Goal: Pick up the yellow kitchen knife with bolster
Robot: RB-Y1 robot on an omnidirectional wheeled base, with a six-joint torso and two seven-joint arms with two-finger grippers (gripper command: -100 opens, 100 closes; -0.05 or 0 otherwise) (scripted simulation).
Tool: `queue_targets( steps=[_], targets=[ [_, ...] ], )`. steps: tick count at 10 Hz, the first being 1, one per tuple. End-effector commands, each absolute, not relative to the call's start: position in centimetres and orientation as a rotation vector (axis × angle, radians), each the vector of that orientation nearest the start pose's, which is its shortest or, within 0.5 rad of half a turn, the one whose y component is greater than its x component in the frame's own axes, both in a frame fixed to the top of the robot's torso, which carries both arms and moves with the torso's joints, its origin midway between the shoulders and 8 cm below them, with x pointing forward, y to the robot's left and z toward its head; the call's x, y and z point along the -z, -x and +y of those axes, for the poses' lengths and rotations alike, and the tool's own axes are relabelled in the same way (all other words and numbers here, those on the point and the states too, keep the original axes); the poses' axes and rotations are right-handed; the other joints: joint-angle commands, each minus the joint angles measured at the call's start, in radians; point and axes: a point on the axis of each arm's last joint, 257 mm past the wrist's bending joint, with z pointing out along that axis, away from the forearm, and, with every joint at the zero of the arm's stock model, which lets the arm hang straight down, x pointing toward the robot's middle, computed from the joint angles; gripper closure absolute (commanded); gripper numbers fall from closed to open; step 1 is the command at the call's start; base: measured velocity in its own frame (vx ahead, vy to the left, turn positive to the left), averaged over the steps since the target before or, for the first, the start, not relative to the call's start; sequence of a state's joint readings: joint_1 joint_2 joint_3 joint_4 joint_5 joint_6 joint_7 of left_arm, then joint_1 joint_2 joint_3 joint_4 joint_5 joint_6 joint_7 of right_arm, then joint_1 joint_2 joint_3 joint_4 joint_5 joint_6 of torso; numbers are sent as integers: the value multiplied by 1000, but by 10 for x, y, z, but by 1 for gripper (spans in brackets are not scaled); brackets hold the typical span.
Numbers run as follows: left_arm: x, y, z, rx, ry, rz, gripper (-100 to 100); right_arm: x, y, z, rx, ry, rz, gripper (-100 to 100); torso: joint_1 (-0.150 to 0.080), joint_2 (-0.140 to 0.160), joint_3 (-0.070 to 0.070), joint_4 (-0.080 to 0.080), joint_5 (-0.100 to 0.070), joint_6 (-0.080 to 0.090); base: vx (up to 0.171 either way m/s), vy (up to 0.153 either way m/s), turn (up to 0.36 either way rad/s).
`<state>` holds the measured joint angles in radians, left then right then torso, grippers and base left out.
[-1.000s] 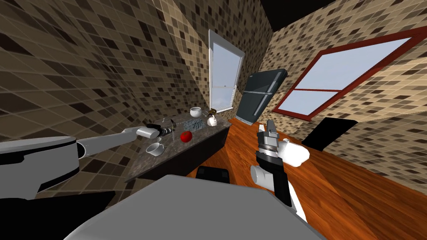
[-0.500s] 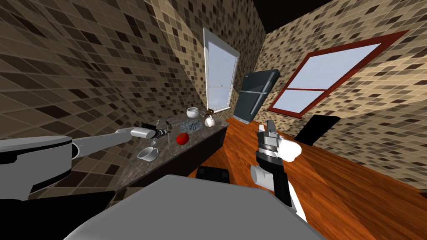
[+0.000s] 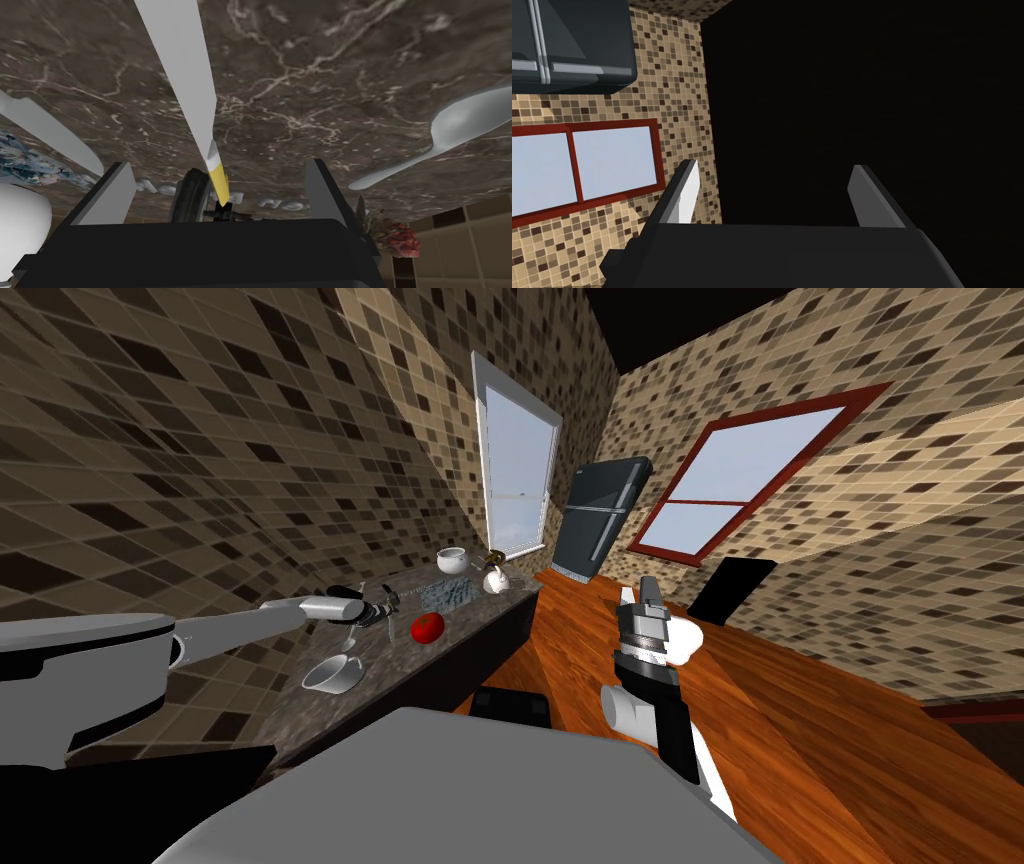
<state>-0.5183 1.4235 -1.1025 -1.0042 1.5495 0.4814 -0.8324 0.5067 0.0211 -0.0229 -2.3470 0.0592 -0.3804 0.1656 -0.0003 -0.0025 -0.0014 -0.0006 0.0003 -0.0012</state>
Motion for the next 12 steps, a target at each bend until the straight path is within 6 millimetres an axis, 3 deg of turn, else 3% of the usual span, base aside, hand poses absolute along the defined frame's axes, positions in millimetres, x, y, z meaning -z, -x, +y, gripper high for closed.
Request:
queue_targets(
  steps=[1, 3, 4, 5, 6, 8, 9, 10, 12],
  targets=[
    [310, -373, 681, -176, 1160, 2358, -100, -29, -349, -286, -1068, -616, 707, 0, 0, 0, 0, 0, 0, 0, 43, 0, -191],
    [314, -359, 688, -193, 1199, 2376, -100, -29, -349, -286, -1068, -616, 707, 0, 0, 0, 0, 0, 0, 0, 40, 0, -126],
    [312, -365, 687, -186, 1189, 2368, -100, -29, -349, -286, -1068, -616, 707, 0, 0, 0, 0, 0, 0, 0, 14, 2, -14],
    [313, -364, 687, -188, 1189, 2372, 0, -29, -349, -286, -1068, -616, 707, 0, 0, 1, 1, 0, 0, -1, 0, 0, 0],
    [323, -365, 684, -188, 1189, 2371, -100, -29, -349, -286, -1068, -616, 707, 0, 0, 2, 1, 1, 0, -1, 15, 33, -4],
    [334, -366, 680, -187, 1190, 2371, -100, -29, -349, -286, -1068, -616, 707, 0, 3, 1, 1, 0, 1, -1, 19, 42, -14],
    [329, -365, 681, -189, 1187, 2374, -100, -29, -349, -286, -1068, -616, 707, 0, 2, 2, 1, 0, 1, -1, 0, 0, 0],
    [330, -366, 681, -188, 1189, 2372, 100, -29, -349, -286, -1068, -616, 707, 0, 1, 3, 2, 1, 0, -1, 0, 0, 0],
    [329, -365, 682, -190, 1191, 2371, 100, -29, -349, -286, -1068, -616, 707, 0, 0, 3, 1, 1, 0, 1, -1, 0, 6]
  ],
)
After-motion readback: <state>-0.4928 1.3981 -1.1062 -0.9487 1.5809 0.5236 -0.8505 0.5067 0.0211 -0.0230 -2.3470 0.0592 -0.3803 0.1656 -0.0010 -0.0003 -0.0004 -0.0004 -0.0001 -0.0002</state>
